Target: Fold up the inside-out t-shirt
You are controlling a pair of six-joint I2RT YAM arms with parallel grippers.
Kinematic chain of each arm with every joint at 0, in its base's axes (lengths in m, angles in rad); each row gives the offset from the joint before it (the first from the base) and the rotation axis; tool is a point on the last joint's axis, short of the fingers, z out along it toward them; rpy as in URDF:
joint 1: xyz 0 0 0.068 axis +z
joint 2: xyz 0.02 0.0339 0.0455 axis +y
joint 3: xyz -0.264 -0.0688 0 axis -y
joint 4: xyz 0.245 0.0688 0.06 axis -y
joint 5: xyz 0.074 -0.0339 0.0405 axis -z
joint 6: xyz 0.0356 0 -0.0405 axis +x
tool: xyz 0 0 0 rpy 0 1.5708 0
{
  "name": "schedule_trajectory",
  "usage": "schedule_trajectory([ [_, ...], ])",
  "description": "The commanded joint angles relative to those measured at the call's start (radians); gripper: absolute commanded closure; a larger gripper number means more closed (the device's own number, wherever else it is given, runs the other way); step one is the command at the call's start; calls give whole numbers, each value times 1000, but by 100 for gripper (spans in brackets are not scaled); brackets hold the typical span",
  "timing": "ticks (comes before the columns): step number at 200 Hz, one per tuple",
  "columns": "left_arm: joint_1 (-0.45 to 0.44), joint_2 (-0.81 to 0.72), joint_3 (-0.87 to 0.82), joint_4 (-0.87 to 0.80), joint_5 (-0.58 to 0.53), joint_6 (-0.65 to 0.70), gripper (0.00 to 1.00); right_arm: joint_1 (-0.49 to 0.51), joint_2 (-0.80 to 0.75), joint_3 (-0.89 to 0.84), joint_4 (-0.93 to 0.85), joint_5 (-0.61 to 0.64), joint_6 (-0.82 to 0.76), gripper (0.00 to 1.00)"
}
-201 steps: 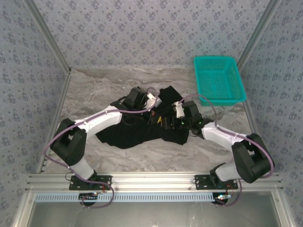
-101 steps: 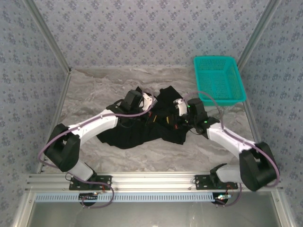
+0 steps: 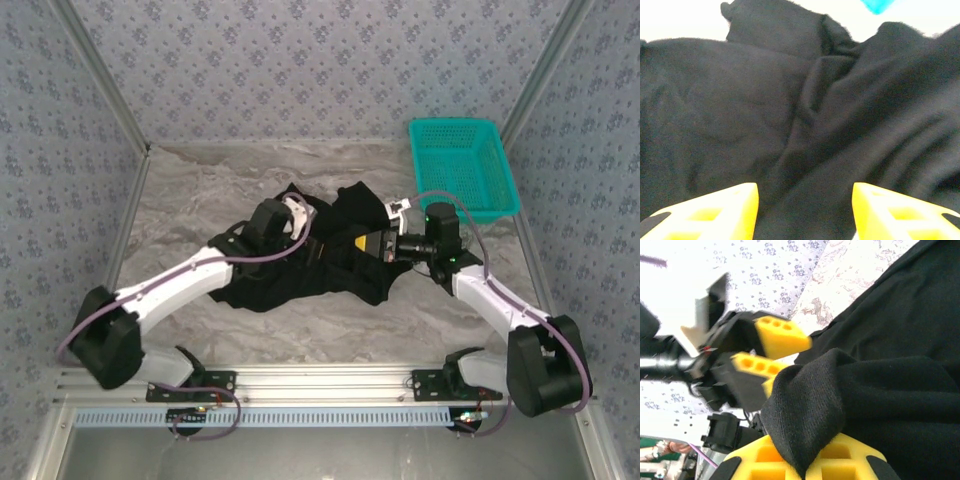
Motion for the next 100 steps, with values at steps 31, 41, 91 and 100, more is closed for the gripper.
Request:
schedule_trajectory([
  [31, -60, -107, -40, 77, 225, 40, 38, 4, -2, 47, -41, 14, -30, 100],
  [41, -66, -69, -6, 60, 227, 56, 40, 7, -5, 46, -40, 19, -30, 100],
  [91, -74, 88, 120, 31, 239, 101, 47, 10, -24, 48, -61, 27, -39, 100],
  [100, -74, 110, 137, 26, 232, 106, 47, 9, -27, 47, -62, 26, -38, 100],
])
